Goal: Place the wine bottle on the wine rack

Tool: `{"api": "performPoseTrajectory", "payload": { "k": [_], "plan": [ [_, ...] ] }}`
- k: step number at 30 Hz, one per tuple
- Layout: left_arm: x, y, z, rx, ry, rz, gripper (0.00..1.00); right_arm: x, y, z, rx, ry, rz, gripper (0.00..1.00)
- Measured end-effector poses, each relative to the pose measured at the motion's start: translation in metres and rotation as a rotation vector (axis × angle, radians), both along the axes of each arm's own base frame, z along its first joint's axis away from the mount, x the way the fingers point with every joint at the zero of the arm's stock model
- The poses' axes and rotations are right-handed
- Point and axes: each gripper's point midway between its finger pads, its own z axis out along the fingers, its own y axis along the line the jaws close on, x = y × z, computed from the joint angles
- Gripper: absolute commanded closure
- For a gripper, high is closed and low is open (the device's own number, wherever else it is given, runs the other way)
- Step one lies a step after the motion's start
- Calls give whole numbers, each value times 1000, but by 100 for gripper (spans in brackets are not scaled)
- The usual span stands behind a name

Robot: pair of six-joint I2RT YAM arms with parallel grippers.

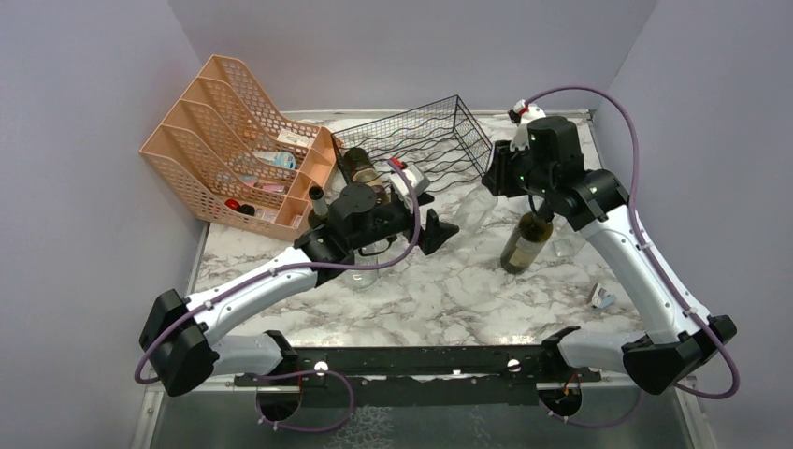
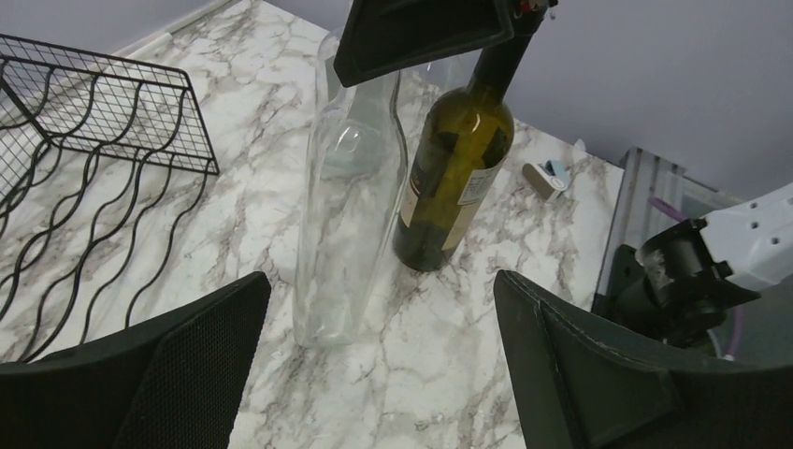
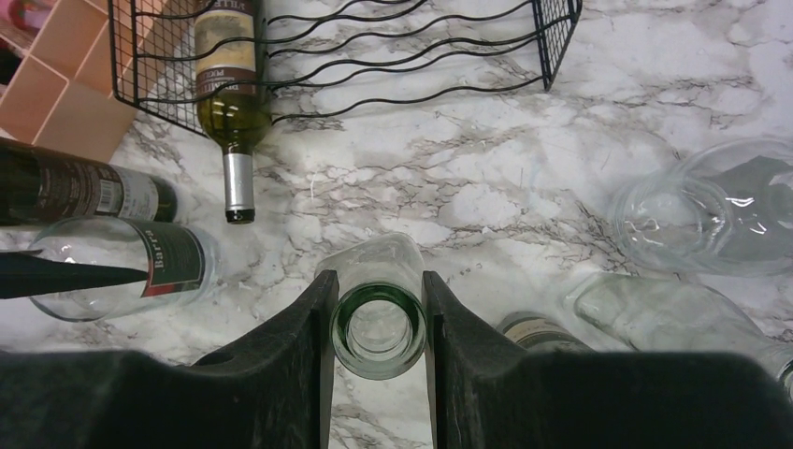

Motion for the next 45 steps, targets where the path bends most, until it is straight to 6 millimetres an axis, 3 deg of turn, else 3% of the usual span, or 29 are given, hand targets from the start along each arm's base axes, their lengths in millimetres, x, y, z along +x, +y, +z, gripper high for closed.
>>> {"api": "performPoseTrajectory", "payload": {
  "k": [22,34,41,45],
  "plan": [
    [36,-23,-58,152,-254,43,5,-31,16,34,135,-51,119,99],
    [34,-36,-57,148,-368,-11,6,-36,15,48,203,-63,88,99],
    [39,-41,-66,178,-444,-23,21,-35,13,53,242,-60,33,99],
    [40,-44,-64,178,-494,-33,24,-35,12,56,265,-63,14,99]
  ]
}}
